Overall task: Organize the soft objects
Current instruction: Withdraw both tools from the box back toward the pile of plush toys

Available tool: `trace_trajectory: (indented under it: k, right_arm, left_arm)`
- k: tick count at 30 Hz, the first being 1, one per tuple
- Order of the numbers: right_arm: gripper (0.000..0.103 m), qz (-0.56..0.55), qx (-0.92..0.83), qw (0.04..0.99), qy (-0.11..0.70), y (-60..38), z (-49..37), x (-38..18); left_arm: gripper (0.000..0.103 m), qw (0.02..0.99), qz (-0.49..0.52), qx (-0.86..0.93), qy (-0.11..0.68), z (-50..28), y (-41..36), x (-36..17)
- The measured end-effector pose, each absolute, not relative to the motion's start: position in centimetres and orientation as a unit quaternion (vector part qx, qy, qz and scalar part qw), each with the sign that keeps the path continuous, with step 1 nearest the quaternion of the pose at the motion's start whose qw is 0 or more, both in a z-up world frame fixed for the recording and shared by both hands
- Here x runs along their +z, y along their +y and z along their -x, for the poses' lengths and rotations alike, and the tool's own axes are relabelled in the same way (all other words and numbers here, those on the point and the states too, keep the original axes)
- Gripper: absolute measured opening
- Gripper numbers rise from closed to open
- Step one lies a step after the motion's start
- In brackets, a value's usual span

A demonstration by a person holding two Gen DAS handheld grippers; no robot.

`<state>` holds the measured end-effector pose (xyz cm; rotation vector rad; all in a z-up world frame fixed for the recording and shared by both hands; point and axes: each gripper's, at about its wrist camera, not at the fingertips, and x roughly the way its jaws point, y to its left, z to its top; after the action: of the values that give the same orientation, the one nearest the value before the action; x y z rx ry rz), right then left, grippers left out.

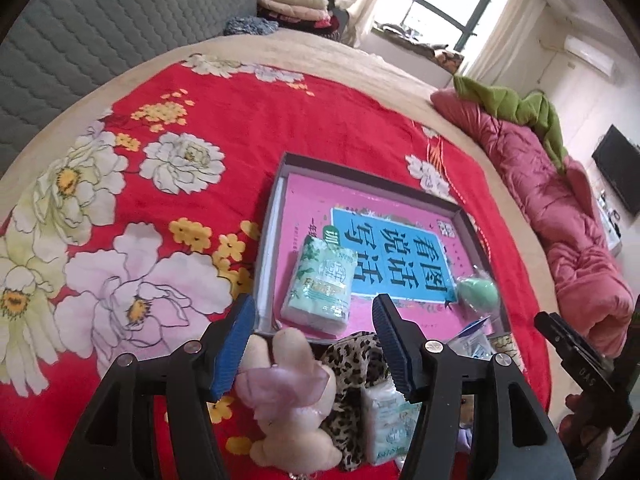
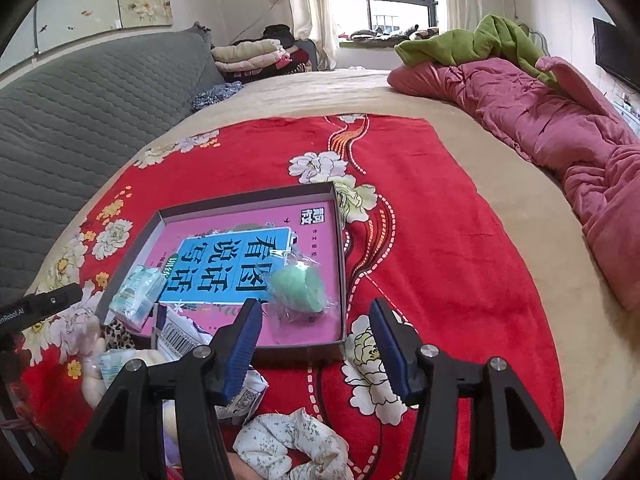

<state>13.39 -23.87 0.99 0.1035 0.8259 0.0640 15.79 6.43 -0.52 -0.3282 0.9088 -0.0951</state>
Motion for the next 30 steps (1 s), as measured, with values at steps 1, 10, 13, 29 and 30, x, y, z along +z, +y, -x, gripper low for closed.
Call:
trace_trajectory:
  k: [1, 10, 13, 29, 30]
  right_arm:
    - [0.057, -0.051, 0.031, 0.915, 0.399, -24.0, -13.3, 1.1]
    - [0.058, -0.061, 0.037, 0.92, 0.386, -24.6, -12.1, 2.1]
    - [0.058, -0.063, 0.041, 0.922, 0.38, -24.7, -11.7, 2.6]
    - [0.06, -0.054, 0.047, 0.935, 0.349, -25.8, -8.9, 5.2]
    - [0.06, -0.051, 0.048, 0.934, 0.349, -25.8, -8.8, 5.2]
  left_arm:
    - [0.063, 0.885, 0.161, -0.044, 0.434, -15.6, 6.7, -0.3]
    - [0.064, 0.894, 0.166, -0.022, 0.415, -13.2, 8.3, 2.0]
    - [0.064, 0.896, 0.163, -0.016, 0.412, -12.5, 8.3, 2.6]
    - [0.066, 0.907, 0.131, -0.021, 0.399, -9.1, 6.2, 5.2]
    - [0.066, 0.908, 0.127, -0.021, 0.399, -8.9, 6.1, 5.3]
